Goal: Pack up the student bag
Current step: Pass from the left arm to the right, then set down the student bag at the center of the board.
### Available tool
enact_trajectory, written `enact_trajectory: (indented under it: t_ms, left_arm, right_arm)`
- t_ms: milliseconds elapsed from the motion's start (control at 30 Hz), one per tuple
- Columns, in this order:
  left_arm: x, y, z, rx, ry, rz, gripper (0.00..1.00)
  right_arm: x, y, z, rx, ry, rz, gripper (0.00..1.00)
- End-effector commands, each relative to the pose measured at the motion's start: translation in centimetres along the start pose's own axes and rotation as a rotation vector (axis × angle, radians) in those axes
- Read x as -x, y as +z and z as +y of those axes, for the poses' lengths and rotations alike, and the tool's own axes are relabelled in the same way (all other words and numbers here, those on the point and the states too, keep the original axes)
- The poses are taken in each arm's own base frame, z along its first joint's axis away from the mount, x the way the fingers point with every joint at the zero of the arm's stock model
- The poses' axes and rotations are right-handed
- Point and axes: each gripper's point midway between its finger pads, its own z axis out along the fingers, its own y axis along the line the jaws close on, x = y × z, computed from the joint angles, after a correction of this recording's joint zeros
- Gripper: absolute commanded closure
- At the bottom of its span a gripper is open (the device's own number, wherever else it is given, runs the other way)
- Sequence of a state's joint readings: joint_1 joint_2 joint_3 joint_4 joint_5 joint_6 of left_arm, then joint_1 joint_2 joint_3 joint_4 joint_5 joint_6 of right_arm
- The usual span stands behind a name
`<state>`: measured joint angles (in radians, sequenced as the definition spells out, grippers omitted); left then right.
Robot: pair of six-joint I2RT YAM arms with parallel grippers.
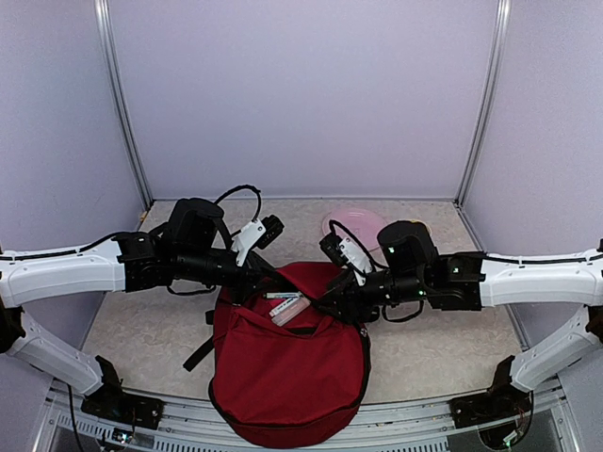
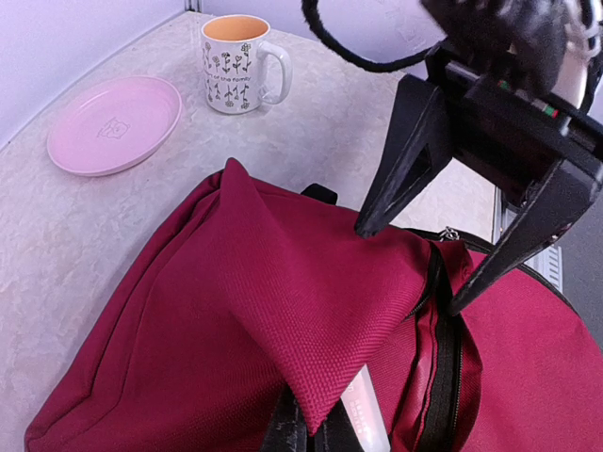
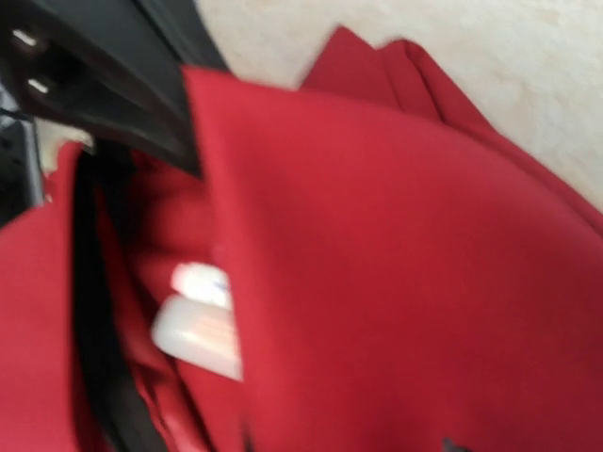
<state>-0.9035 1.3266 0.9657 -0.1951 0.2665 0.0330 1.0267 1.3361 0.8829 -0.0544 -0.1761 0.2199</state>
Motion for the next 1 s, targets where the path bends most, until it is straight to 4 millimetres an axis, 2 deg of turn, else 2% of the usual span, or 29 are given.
enact_trajectory:
  t_ms: [0, 133, 233, 267, 300, 367, 400, 500, 533, 600, 633, 667, 733, 800, 900, 967]
  left_arm:
    - [2.4, -0.8, -0.4, -0.019, 0.019, -0.074, 1.0]
    - [2.5, -0.8, -0.8, -0.038, 0.024, -0.078, 1.0]
    - [2.5, -0.8, -1.4, -0.072, 0.031, -0.08, 1.0]
    - [2.5, -0.8, -1.7, -0.088, 0.032, -0.082, 1.0]
    - [2.5, -0.8, -2.0, -0.105, 0.035, -0.083, 1.0]
    - [2.4, -0.7, -2.8, -0.146, 0.044, -0.08, 1.0]
    - [2.3, -0.6, -3.3, -0.167, 0.05, -0.075, 0.94]
    - [2.2, -0.6, -4.6, -0.218, 0.077, -0.064, 0.62]
    - [2.4, -0.7, -4.8, -0.231, 0.083, -0.069, 0.55]
    - [3.0, -1.3, -4.6, -0.221, 0.097, -0.085, 0.47]
    - [3.3, -1.6, -4.2, -0.197, 0.1, -0.097, 0.44]
    - [3.6, -2.0, -3.7, -0.166, 0.097, -0.109, 0.41]
    - [4.6, -3.2, -2.3, -0.093, 0.054, -0.142, 0.37]
    - [5.3, -4.7, -1.2, -0.062, -0.032, -0.182, 0.36]
    - [5.2, -7.2, 0.2, -0.008, -0.17, -0.26, 0.36]
    - [4.1, -8.5, 1.3, 0.064, -0.248, -0.293, 0.37]
  right_arm:
    - [-1.8, 1.1, -1.8, -0.083, -0.003, 0.073, 0.39]
    - [-2.6, 1.1, -3.7, -0.192, -0.001, 0.12, 0.57]
    - [-2.4, 0.3, -5.1, -0.278, 0.008, 0.12, 0.82]
    - [-2.1, -0.3, -5.8, -0.317, 0.015, 0.112, 0.97]
    - [-2.0, -0.8, -6.5, -0.354, 0.023, 0.106, 1.0]
    - [-1.7, -1.9, -7.7, -0.409, 0.037, 0.093, 1.0]
    - [-1.6, -2.3, -8.2, -0.427, 0.043, 0.09, 1.0]
    - [-1.7, -3.5, -10.1, -0.473, 0.06, 0.096, 1.0]
    - [-1.7, -3.7, -10.5, -0.48, 0.056, 0.1, 1.0]
    - [-1.6, -3.8, -10.5, -0.455, 0.041, 0.102, 1.0]
    - [-1.5, -3.6, -10.0, -0.426, 0.026, 0.104, 1.0]
    - [-1.3, -3.5, -9.7, -0.403, 0.015, 0.111, 0.96]
    - [-0.6, -3.7, -9.1, -0.373, -0.005, 0.124, 0.78]
    - [-0.1, -4.4, -8.8, -0.371, -0.027, 0.16, 0.66]
    - [2.5, -5.6, -7.5, -0.353, -0.069, 0.133, 0.56]
    - [4.9, -5.6, -5.1, -0.305, -0.141, 0.081, 0.51]
